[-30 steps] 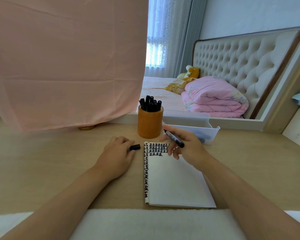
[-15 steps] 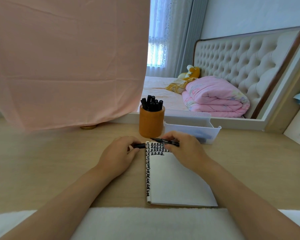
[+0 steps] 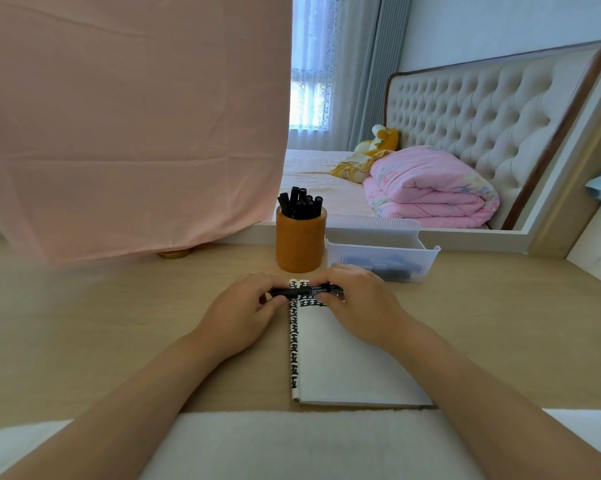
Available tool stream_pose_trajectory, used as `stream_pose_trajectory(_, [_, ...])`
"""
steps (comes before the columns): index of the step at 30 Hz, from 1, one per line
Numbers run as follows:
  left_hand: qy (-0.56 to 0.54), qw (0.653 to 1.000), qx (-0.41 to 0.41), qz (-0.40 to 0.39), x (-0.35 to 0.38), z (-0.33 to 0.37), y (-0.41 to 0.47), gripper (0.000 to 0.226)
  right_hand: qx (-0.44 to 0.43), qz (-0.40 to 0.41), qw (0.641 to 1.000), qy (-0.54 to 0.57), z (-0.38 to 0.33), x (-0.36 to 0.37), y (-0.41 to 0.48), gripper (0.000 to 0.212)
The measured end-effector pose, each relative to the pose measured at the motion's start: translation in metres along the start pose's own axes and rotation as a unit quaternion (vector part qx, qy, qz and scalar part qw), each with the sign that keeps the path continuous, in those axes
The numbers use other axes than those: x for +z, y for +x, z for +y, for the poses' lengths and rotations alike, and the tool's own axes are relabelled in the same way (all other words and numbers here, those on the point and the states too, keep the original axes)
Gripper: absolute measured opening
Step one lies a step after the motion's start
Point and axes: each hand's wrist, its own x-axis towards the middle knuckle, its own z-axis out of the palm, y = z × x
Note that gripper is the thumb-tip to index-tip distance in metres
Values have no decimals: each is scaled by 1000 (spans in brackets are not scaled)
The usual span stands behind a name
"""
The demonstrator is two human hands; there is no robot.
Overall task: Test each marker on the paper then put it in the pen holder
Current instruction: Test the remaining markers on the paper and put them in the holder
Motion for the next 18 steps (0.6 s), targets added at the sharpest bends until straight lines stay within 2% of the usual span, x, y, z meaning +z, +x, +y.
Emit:
stream_pose_trajectory(5, [-16,1000,16,-21,-4,4,1,21,-31,-28,999,24,-1,-3,1,30])
stream_pose_trajectory(11, [4,998,62,-12,-11,9,3,15,-72,-12,997,-24,-4,-4,2,21])
stream_pose_trajectory(14, [7,996,82,21,-16,11,5,15,-49,-26,998,-3,-6,-2,5,24])
stream_pose_trajectory(18, [51,989,140,2,-11,26,2,20,11,-47,999,-13,-6,-5,7,38])
